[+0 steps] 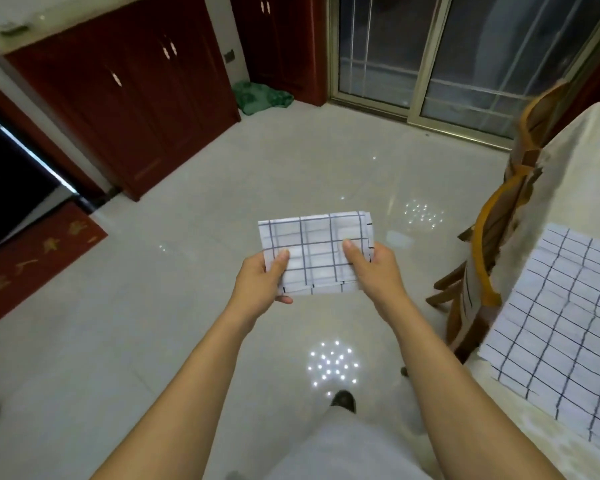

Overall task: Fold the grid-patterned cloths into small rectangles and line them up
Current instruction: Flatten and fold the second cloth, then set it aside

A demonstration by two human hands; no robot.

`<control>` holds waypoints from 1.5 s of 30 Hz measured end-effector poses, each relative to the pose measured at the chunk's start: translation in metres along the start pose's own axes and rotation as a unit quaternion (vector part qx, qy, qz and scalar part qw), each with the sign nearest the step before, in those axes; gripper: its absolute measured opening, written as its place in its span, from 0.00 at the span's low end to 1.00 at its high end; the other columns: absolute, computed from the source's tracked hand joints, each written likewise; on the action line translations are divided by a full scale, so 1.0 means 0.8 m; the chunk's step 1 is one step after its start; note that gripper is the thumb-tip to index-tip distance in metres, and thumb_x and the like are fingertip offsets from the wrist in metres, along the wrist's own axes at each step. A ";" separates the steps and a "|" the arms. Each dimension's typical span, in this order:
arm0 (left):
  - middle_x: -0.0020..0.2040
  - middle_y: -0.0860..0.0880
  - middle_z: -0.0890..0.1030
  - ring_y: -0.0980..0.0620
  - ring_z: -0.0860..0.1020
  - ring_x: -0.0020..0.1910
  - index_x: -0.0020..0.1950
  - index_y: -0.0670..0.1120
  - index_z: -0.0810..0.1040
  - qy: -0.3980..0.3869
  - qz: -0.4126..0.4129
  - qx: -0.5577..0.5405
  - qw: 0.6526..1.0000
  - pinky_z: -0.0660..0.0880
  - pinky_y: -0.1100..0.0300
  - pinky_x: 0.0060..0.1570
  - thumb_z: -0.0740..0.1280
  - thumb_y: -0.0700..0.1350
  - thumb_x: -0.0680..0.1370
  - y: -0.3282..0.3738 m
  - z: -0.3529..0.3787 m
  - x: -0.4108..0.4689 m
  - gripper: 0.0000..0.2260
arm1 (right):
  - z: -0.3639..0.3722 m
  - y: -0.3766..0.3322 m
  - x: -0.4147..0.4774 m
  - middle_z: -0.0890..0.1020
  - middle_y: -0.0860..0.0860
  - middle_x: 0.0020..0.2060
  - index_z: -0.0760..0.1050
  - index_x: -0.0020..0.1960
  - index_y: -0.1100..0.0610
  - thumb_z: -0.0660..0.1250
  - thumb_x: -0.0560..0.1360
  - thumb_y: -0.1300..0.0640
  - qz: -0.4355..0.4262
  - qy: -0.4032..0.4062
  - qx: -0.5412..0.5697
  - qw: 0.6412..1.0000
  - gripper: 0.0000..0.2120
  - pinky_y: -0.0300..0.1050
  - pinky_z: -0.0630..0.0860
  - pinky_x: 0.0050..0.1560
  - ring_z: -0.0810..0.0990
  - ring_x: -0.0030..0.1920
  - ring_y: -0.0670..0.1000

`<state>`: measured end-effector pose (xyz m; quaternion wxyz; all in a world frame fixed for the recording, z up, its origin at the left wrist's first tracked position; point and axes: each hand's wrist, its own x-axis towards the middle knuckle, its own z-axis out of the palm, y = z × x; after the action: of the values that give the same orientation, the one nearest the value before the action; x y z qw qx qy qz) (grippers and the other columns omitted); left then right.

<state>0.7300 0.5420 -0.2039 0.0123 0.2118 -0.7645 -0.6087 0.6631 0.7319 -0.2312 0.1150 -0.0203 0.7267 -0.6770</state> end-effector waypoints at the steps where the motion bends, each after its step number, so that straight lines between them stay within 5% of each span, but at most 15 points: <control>1: 0.48 0.47 0.86 0.49 0.85 0.43 0.58 0.46 0.81 0.001 0.001 0.000 1.000 0.81 0.56 0.34 0.63 0.50 0.84 0.010 -0.006 0.022 0.11 | 0.005 -0.008 0.024 0.87 0.48 0.48 0.82 0.57 0.54 0.66 0.81 0.50 -0.003 0.004 -0.001 1.000 0.11 0.48 0.81 0.56 0.85 0.50 0.46; 6: 0.46 0.50 0.86 0.53 0.85 0.42 0.54 0.50 0.81 0.005 0.014 -0.017 1.000 0.80 0.59 0.32 0.63 0.49 0.84 0.050 -0.010 0.115 0.08 | 0.012 -0.041 0.111 0.87 0.47 0.46 0.82 0.55 0.52 0.66 0.80 0.48 -0.003 0.014 -0.022 1.000 0.11 0.48 0.82 0.53 0.85 0.48 0.46; 13: 0.42 0.48 0.86 0.52 0.85 0.39 0.51 0.47 0.82 -0.064 0.022 -0.033 0.997 0.80 0.58 0.31 0.61 0.49 0.85 0.074 0.029 0.249 0.12 | -0.016 -0.057 0.200 0.85 0.43 0.41 0.80 0.48 0.46 0.66 0.80 0.51 0.015 0.088 -0.053 0.995 0.05 0.30 0.77 0.39 0.84 0.43 0.39; 18: 0.42 0.45 0.86 0.50 0.85 0.38 0.52 0.44 0.83 -0.151 0.039 -0.043 0.987 0.80 0.57 0.31 0.59 0.50 0.85 0.101 0.050 0.368 0.15 | -0.020 -0.071 0.275 0.86 0.45 0.46 0.80 0.50 0.46 0.67 0.79 0.50 0.032 0.167 -0.066 0.983 0.03 0.40 0.81 0.47 0.85 0.46 0.43; 24: 0.48 0.48 0.87 0.48 0.86 0.48 0.54 0.44 0.84 -0.272 0.082 -0.022 0.959 0.83 0.50 0.44 0.65 0.52 0.83 0.152 0.046 0.501 0.14 | -0.005 -0.116 0.365 0.85 0.46 0.47 0.78 0.51 0.45 0.68 0.79 0.51 0.027 0.238 -0.048 0.970 0.02 0.37 0.81 0.45 0.85 0.47 0.44; 27: 0.49 0.49 0.87 0.51 0.85 0.50 0.53 0.44 0.84 -0.292 0.108 -0.004 0.950 0.83 0.54 0.46 0.65 0.51 0.83 0.171 0.061 0.551 0.13 | -0.006 -0.121 0.398 0.86 0.47 0.48 0.79 0.54 0.48 0.68 0.79 0.52 0.018 0.275 -0.038 0.961 0.05 0.38 0.81 0.45 0.85 0.47 0.44; 32: 0.50 0.54 0.87 0.54 0.84 0.53 0.53 0.48 0.85 -0.366 0.129 0.036 0.921 0.80 0.47 0.58 0.64 0.53 0.83 0.193 0.123 0.610 0.13 | -0.038 -0.107 0.429 0.86 0.46 0.47 0.80 0.57 0.51 0.70 0.78 0.52 0.034 0.355 -0.011 0.934 0.09 0.37 0.81 0.43 0.85 0.47 0.44; 36: 0.48 0.54 0.87 0.55 0.84 0.50 0.51 0.47 0.85 -0.403 0.145 0.066 0.901 0.81 0.52 0.54 0.64 0.53 0.83 0.219 0.199 0.651 0.13 | -0.090 -0.096 0.461 0.86 0.45 0.47 0.80 0.57 0.51 0.71 0.77 0.54 0.033 0.405 0.013 0.914 0.09 0.34 0.79 0.40 0.85 0.46 0.43; 45: 0.50 0.50 0.87 0.51 0.85 0.51 0.54 0.46 0.84 -0.422 0.132 0.071 0.894 0.81 0.44 0.54 0.63 0.51 0.84 0.305 0.358 0.777 0.13 | -0.238 -0.100 0.621 0.87 0.45 0.45 0.82 0.53 0.52 0.71 0.77 0.54 0.047 0.407 0.042 0.911 0.06 0.38 0.82 0.45 0.86 0.47 0.44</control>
<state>0.0093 0.6378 -0.1980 -0.2462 -0.1679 -0.7599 -0.5777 0.1327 0.8201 -0.2102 -0.1582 0.2960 0.6815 -0.6503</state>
